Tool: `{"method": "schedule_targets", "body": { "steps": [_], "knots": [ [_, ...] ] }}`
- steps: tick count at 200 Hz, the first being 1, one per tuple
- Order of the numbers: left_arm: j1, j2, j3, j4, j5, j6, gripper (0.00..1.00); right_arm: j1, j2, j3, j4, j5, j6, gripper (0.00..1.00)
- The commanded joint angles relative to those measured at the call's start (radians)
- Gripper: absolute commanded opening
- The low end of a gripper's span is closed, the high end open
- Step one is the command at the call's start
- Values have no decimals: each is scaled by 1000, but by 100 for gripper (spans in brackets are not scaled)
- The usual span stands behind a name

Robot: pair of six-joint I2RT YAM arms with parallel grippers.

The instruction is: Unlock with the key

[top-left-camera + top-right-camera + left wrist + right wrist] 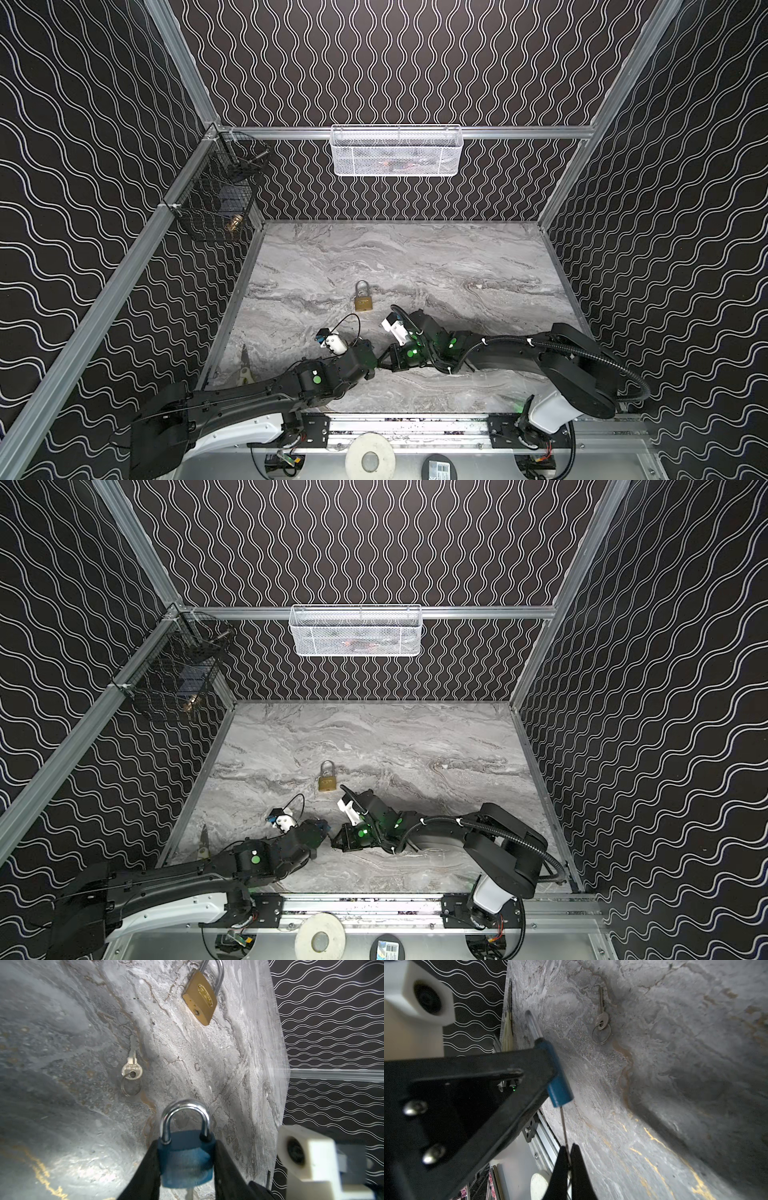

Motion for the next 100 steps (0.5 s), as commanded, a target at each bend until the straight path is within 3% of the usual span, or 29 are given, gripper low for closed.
{"method": "schedule_targets", "body": {
  "steps": [1, 100],
  "knots": [
    [0, -8, 9, 17, -15, 25, 19, 1, 11, 14, 6, -3, -15, 0],
    [-1, -11, -3, 29, -3, 25, 19, -3, 4, 42, -45, 25, -52, 0]
  ]
}}
